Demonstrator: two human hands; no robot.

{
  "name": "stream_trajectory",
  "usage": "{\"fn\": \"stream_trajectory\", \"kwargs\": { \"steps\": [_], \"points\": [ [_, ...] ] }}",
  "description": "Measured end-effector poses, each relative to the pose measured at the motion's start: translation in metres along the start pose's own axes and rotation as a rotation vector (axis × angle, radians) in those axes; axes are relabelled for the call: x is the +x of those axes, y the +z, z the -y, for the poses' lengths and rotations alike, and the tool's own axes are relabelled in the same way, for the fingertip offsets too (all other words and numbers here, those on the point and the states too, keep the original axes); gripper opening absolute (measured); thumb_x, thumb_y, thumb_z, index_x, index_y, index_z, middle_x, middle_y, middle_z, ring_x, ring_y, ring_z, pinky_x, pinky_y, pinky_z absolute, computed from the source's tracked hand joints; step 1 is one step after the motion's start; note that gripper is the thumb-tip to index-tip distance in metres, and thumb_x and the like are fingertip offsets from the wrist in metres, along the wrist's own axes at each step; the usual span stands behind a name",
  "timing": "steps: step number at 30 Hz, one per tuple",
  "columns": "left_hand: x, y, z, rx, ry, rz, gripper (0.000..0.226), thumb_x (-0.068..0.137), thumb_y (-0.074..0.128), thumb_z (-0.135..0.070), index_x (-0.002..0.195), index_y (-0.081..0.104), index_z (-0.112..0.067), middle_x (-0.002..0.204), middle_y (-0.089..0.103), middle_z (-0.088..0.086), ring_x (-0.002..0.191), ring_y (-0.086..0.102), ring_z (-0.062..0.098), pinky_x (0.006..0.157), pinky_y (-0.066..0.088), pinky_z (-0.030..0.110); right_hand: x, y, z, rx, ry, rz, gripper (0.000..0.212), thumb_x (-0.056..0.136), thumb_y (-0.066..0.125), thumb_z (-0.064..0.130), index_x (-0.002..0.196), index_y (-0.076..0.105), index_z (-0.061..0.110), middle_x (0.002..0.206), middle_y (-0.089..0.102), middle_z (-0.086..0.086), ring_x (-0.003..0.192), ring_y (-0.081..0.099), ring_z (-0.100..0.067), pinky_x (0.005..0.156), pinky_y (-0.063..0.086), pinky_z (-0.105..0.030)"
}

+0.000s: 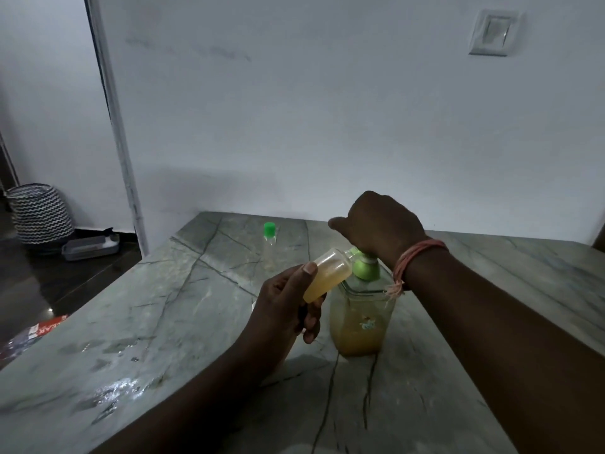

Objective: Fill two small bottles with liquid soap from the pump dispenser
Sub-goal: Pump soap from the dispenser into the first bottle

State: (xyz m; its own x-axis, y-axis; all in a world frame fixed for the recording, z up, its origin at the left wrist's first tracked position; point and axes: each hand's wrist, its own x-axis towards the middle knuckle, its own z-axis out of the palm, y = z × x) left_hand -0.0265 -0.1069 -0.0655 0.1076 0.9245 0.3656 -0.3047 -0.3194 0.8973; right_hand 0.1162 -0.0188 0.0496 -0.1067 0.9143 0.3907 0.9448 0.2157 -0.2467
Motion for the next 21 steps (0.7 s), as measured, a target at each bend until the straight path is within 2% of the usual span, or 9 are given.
{"fn": "stream_trajectory", "kwargs": {
  "steps": [4,8,12,17,21],
  "points": [
    [0.000,0.001,0.000,0.007,-0.007,0.005,0.030,0.095,0.052,-0.040,0.089,0.074,-0.021,0.070,0.052,0.012,0.048,0.044,0.016,0.041,0.040,0.025,-0.002,-0.003,0.001,-0.047,0.000,0.021,0.040,0.086,0.061,0.052,0.065,0.049,0.020,0.070,0.054,0.001,0.073,0.058,-0.024,0.065,0.042,-0.031],
    [-0.001,0.001,0.000,0.009,-0.008,-0.010,0.034,0.098,0.053,-0.041,0.094,0.071,-0.013,0.072,0.052,0.012,0.048,0.045,0.016,0.041,0.040,0.025,-0.001,-0.011,0.010,-0.172,-0.086,-0.003,0.038,0.089,0.058,0.048,0.066,0.043,0.021,0.070,0.051,0.001,0.069,0.055,-0.023,0.063,0.041,-0.031],
    [0.001,-0.001,0.001,0.003,-0.010,-0.010,0.030,0.096,0.052,-0.039,0.095,0.073,-0.018,0.072,0.053,0.010,0.048,0.044,0.015,0.041,0.040,0.025,-0.003,-0.005,0.001,0.009,-0.006,-0.010,0.040,0.091,0.054,0.049,0.066,0.048,0.018,0.069,0.053,0.000,0.063,0.053,-0.019,0.063,0.040,-0.031],
    [0.001,0.002,0.001,-0.009,-0.015,-0.007,0.031,0.094,0.052,-0.040,0.091,0.074,-0.018,0.070,0.053,0.010,0.047,0.044,0.016,0.040,0.040,0.025,-0.004,-0.004,0.000,-0.018,0.004,0.034,0.039,0.089,0.057,0.049,0.066,0.049,0.019,0.069,0.054,0.001,0.065,0.054,-0.019,0.064,0.042,-0.031],
    [-0.001,0.001,0.000,0.001,-0.024,-0.024,0.035,0.094,0.052,-0.039,0.098,0.068,-0.008,0.071,0.054,0.010,0.048,0.045,0.016,0.041,0.040,0.025,0.000,-0.011,0.005,-0.124,-0.071,0.002,0.041,0.090,0.055,0.052,0.068,0.045,0.018,0.075,0.056,-0.001,0.074,0.057,-0.023,0.067,0.043,-0.032]
  ]
}}
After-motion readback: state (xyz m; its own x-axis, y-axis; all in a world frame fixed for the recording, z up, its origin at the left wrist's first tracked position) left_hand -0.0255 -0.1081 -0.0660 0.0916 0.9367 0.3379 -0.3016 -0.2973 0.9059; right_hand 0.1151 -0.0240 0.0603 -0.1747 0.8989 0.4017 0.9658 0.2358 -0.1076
